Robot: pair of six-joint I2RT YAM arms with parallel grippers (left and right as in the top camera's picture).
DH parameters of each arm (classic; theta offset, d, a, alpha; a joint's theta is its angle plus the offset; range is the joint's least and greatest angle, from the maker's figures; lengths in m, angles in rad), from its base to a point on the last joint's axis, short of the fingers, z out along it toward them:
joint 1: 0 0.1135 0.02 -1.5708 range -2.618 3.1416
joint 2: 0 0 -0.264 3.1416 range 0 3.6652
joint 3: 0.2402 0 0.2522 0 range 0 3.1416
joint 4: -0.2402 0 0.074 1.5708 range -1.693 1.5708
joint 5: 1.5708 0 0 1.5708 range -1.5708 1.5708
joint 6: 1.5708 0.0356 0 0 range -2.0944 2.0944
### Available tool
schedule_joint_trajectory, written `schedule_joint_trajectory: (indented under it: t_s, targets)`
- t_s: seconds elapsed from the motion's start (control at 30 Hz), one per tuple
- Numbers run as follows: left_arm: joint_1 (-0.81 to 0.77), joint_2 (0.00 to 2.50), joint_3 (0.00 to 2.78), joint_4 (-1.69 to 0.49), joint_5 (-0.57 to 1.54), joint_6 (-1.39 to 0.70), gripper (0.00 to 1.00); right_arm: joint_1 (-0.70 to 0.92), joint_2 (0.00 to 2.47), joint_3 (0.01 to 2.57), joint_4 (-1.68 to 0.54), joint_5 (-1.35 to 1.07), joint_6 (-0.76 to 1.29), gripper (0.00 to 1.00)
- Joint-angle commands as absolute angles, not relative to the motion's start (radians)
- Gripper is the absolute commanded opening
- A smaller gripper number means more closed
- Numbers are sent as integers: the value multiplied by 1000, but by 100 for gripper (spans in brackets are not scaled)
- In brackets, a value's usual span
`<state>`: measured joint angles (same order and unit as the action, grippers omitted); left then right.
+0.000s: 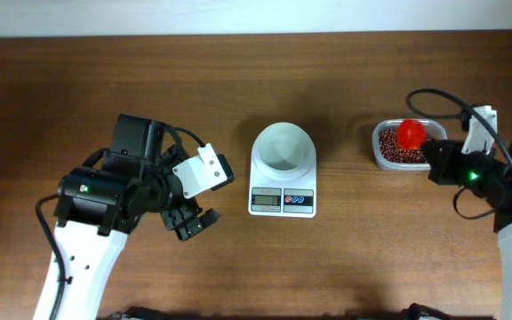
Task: Scoop and weigh 50g on scale
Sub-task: 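Push the red scoop through the bean tub with the right gripper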
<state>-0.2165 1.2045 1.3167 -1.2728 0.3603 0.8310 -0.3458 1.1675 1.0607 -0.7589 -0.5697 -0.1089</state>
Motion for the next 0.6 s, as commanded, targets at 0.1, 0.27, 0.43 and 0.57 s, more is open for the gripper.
schedule_joint_trajectory:
  t_s: [0.1, 0.27, 0.43, 0.57]
  targets:
    - [-213, 1209, 1324, -1273, 378, 850, 99, -340, 1171, 1184, -832, -310, -121, 4]
    - [-213, 1209, 1324, -1273, 378, 850, 99, -333, 1284, 1190, -864, -275, -162, 4]
    - [-213, 1209, 1324, -1273, 378, 850, 99, -232, 1467, 1190, -849, -152, -180, 4]
    - [-213, 1209, 1324, -1273, 378, 850, 99, -171, 1512, 1190, -772, -51, -176, 4]
